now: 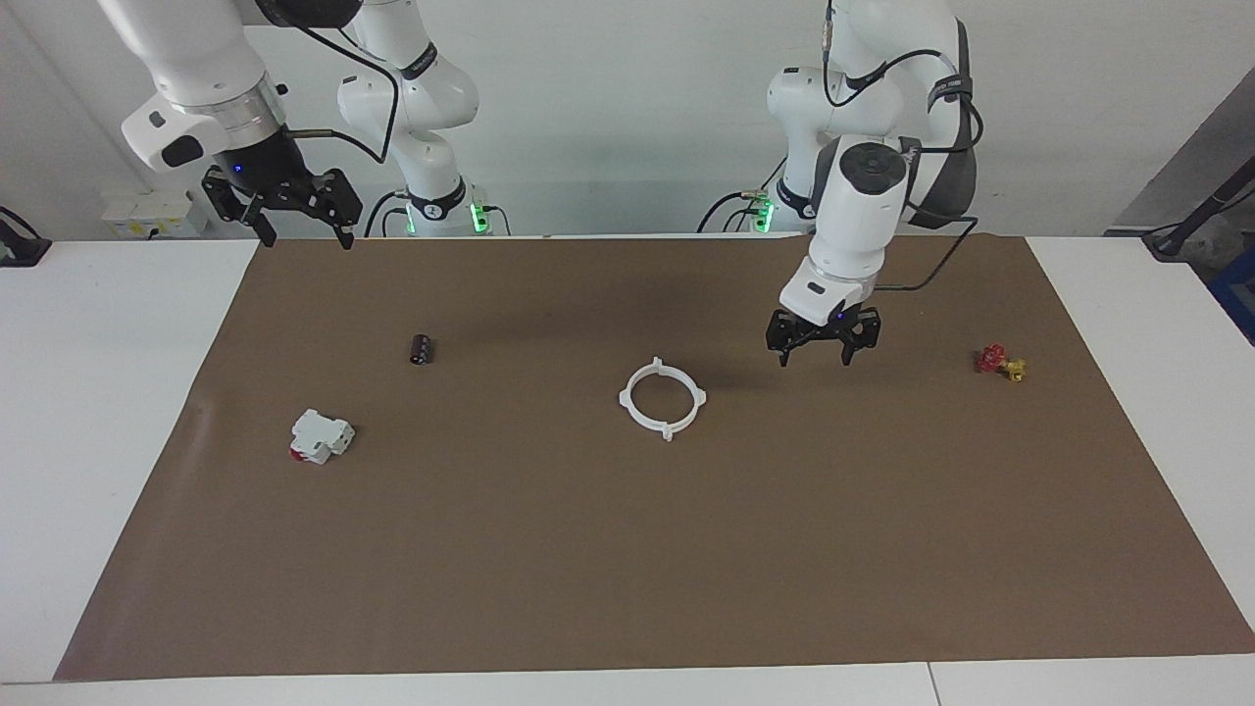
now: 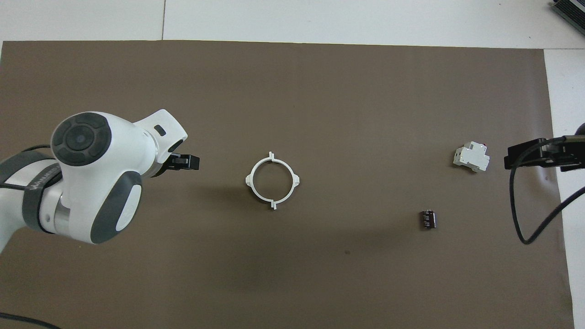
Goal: Assemble drain pipe with both arms
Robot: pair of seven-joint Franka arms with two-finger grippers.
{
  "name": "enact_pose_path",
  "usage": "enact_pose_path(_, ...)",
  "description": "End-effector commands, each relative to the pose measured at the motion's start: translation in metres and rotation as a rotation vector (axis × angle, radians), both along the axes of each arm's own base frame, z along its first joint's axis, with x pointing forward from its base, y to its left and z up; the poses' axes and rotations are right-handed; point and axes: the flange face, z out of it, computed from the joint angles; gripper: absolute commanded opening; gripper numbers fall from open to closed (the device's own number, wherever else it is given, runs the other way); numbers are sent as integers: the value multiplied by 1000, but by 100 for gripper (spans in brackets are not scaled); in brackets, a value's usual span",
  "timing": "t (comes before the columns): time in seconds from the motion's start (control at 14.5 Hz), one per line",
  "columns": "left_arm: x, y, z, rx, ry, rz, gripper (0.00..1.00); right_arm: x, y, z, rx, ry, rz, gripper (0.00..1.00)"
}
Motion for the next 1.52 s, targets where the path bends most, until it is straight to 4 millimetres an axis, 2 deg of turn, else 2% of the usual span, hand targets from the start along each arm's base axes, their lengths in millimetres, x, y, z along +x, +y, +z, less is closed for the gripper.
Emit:
enact_pose_path(0.0,2,38,17,-34,17,-54,100,-1,-2,1,21,-7,10,100)
enact_pose_path(0.35,21,121,71,-29,36,-97,100,-1,-2,1,23,-7,10,100)
enact_pose_path(0.55,22,144,111,-29,50,-63,100,-1,-2,1,21,-7,10,100)
enact_pose_path(0.83,26,160,161,-29,44,-66,100,-1,-2,1,21,-7,10,100)
enact_pose_path(0.97,31,169,175,-50,57,-51,100,-1,-2,1,21,-7,10,100)
enact_pose_path(1.18,29,169,186,-64,65,-52,100,-1,-1,1,21,-7,12,100)
enact_pose_path(1.45,7,170,192,-70,101,-40,100,-1,-2,1,21,-7,10,100)
